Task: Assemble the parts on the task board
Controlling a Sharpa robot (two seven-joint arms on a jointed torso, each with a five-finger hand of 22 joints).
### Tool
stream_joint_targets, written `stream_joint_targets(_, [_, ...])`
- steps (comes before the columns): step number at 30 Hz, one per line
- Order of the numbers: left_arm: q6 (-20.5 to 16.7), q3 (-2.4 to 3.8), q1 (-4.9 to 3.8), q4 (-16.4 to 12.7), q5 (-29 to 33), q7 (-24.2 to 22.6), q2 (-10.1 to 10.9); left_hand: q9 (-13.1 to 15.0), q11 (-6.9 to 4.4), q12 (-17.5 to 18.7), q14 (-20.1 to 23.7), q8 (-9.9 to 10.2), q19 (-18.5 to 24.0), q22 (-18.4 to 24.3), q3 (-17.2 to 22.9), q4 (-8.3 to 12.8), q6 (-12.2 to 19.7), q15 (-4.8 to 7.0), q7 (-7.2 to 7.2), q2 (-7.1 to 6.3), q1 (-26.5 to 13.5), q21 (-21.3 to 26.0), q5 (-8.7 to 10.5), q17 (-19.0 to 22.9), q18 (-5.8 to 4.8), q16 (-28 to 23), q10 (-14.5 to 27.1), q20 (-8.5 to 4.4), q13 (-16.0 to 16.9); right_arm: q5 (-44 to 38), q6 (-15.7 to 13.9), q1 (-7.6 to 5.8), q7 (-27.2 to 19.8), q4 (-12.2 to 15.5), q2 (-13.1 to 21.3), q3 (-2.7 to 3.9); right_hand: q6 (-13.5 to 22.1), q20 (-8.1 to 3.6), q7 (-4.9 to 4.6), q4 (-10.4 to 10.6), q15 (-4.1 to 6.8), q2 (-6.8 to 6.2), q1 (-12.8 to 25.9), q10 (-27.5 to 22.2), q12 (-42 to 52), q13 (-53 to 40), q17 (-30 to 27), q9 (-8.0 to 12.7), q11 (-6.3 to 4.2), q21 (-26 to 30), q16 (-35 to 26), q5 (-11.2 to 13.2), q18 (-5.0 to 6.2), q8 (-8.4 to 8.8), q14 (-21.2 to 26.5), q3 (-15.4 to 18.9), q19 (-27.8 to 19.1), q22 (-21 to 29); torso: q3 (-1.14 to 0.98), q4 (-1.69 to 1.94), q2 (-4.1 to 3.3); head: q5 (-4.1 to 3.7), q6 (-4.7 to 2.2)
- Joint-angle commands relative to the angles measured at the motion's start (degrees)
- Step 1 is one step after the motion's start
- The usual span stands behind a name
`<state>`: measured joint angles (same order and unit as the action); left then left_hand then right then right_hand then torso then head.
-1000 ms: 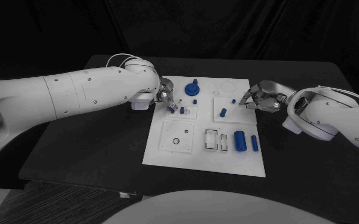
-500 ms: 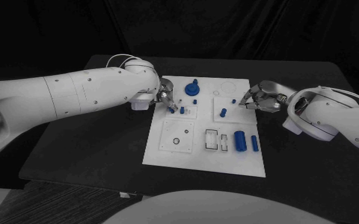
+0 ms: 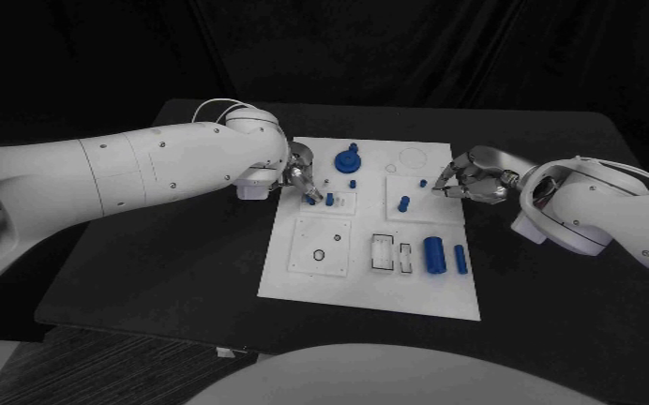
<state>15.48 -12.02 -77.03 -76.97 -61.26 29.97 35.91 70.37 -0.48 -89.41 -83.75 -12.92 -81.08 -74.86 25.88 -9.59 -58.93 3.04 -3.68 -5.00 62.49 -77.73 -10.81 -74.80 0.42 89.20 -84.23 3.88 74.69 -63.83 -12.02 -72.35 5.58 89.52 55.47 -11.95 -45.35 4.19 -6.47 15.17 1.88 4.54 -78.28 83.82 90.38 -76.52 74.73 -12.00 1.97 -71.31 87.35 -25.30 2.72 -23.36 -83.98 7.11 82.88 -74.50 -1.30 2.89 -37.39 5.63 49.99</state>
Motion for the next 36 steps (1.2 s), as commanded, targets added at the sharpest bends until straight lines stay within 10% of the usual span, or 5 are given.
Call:
stream_joint_targets(1, [1.53,-0.13,0.40,-0.12,0.13,-0.11,-0.03,-0.71,0.18,-0.59,-6.25,1.83,0.57,-10.70,-2.24,-0.10,1.52,-0.35,0.52,0.82,0.02,0.98,1.28,-15.20,2.92,0.80,-5.77,-0.14,15.31,-0.06,0.08,0.17,0.58,0.02,0.02,0.03,0.10,0.02,-0.10,-0.36,0.06,1.28,-2.74,6.18,-0.38,-13.48,11.63,-0.12,0.04,1.71,-1.32,-1.41,1.70,-0.91,-4.75,-0.74,-0.56,-9.54,0.00,0.01,-0.01,0.08,0.01])
stream_joint_targets(28, [0.91,-0.13,0.52,-0.27,0.13,0.02,0.04,-1.54,0.70,-0.59,-6.25,2.89,0.62,-10.68,-8.95,-5.36,1.53,-0.78,-0.07,2.33,-3.03,1.10,3.87,-15.20,2.94,0.80,-5.77,0.26,15.31,-0.06,0.66,0.28,0.82,-0.39,-0.14,0.03,0.19,0.02,-0.12,-0.46,0.06,1.29,-2.94,6.18,-0.38,-13.48,11.39,-0.09,0.04,2.27,-1.57,-1.56,1.81,-0.86,-4.66,-0.86,-0.76,-9.38,0.00,0.00,0.01,0.11,0.01])
stream_joint_targets(36, [0.84,-0.13,0.53,-0.27,0.13,-0.43,0.05,-1.11,0.34,-0.59,-6.25,2.87,0.72,-10.64,-8.91,-3.32,1.82,-0.55,0.40,2.92,1.70,1.23,-5.57,-15.20,2.99,0.80,-5.77,0.12,15.31,-0.06,0.77,0.29,0.84,-0.45,-0.19,0.03,0.23,0.02,-0.13,-0.48,0.05,1.30,-2.99,6.18,-0.38,-13.48,11.31,-0.08,0.04,2.44,-1.66,-1.60,1.85,-0.84,-4.63,-0.89,-0.83,-9.33,0.00,0.01,0.00,0.13,0.01])
